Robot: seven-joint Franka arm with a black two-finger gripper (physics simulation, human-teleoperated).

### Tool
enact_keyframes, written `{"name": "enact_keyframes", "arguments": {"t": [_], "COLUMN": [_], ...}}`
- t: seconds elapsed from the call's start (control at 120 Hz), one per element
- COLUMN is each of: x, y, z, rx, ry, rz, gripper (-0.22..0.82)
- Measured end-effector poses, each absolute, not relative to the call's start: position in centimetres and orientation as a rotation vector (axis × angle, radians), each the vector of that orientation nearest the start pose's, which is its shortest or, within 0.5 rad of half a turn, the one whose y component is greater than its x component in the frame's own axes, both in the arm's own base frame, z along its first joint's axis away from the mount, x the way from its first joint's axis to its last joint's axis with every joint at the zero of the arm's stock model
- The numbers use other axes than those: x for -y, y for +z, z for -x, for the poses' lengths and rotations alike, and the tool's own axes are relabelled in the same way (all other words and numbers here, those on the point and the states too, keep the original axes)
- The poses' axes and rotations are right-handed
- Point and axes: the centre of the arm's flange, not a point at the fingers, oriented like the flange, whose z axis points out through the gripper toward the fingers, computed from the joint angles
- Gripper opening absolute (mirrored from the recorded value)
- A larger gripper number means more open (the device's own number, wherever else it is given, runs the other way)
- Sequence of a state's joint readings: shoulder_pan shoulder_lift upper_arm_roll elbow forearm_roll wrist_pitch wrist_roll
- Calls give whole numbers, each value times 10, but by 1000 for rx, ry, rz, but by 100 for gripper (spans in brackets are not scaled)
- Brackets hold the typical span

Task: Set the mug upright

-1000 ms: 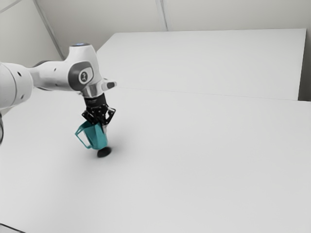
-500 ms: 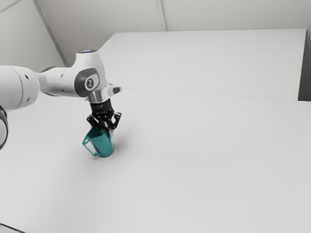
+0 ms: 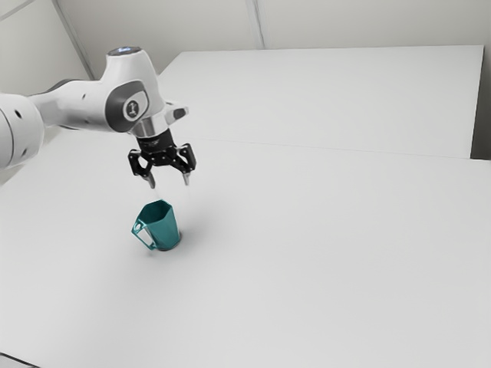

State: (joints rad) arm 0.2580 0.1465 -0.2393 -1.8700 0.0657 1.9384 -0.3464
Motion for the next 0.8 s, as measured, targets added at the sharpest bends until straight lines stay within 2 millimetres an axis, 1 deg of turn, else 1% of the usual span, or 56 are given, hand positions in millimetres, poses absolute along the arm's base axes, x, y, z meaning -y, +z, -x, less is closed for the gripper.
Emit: {"name": "enact_keyframes", "arguments": {"t": [0.067,0.3,0.492,0.6,0.8], "x": [-20,-13,-18,-17,0], "y": [448,525,576,595,620], "z": [-585,-582,-580,-573,-562], "rx": [532,499,438,393,285], "ry": [87,35,32,40,37], "rz": [3054,3051,3059,3060,3065], "gripper": [55,59,60,60,60]}}
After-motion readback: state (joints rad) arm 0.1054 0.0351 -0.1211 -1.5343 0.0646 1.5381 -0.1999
